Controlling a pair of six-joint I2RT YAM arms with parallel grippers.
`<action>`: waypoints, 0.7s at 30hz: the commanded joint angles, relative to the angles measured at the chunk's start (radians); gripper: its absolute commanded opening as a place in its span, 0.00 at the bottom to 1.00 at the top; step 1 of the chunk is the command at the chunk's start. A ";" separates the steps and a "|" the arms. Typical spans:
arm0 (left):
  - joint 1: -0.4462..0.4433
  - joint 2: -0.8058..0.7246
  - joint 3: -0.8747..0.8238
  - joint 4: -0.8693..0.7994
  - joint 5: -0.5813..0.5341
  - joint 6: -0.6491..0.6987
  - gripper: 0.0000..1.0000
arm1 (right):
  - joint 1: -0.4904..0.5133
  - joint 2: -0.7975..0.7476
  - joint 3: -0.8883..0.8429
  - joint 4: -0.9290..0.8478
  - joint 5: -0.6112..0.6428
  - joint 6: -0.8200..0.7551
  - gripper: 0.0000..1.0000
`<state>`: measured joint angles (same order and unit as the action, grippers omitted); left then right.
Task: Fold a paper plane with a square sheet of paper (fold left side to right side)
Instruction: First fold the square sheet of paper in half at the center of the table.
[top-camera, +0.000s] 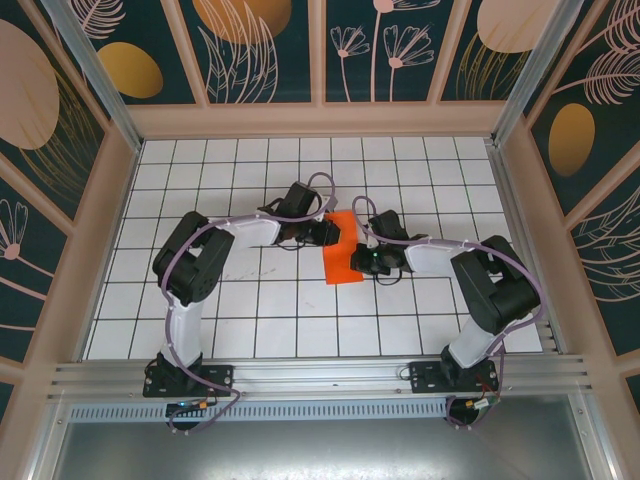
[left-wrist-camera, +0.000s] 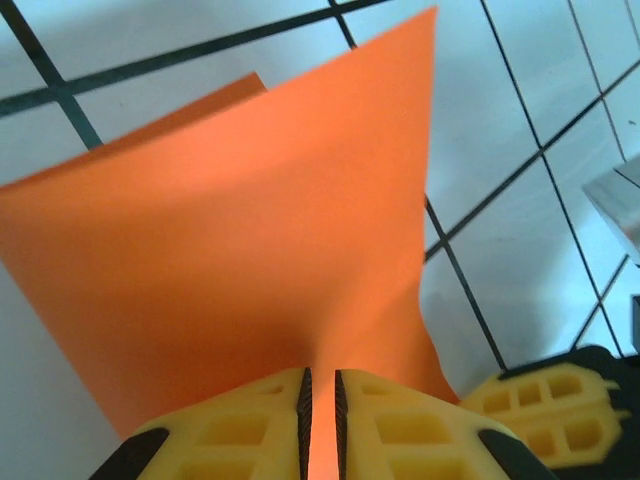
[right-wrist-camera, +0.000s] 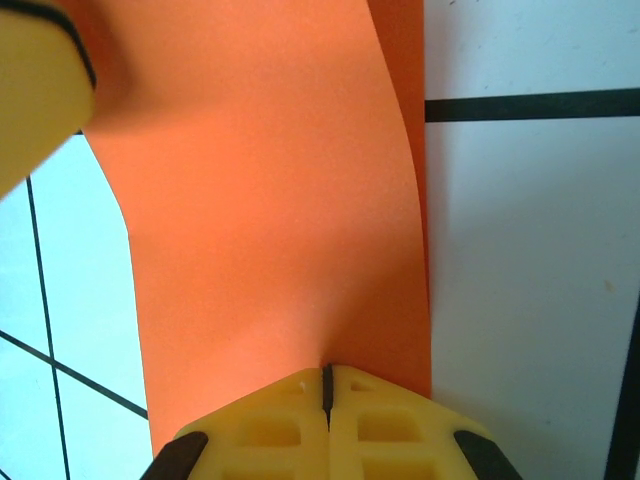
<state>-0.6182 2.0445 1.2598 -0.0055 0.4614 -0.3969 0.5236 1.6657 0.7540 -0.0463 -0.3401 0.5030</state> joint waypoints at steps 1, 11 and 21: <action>0.005 0.050 0.028 -0.034 -0.021 0.013 0.19 | 0.004 0.048 -0.007 -0.109 0.080 -0.021 0.01; 0.021 0.058 -0.007 0.020 -0.073 0.020 0.18 | 0.003 0.042 -0.008 -0.148 0.103 -0.040 0.00; 0.055 0.050 -0.043 0.084 -0.121 0.020 0.20 | 0.003 0.034 -0.023 -0.173 0.105 -0.055 0.00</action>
<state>-0.6056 2.0937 1.2404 0.0521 0.4259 -0.3939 0.5255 1.6657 0.7624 -0.0685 -0.3298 0.4721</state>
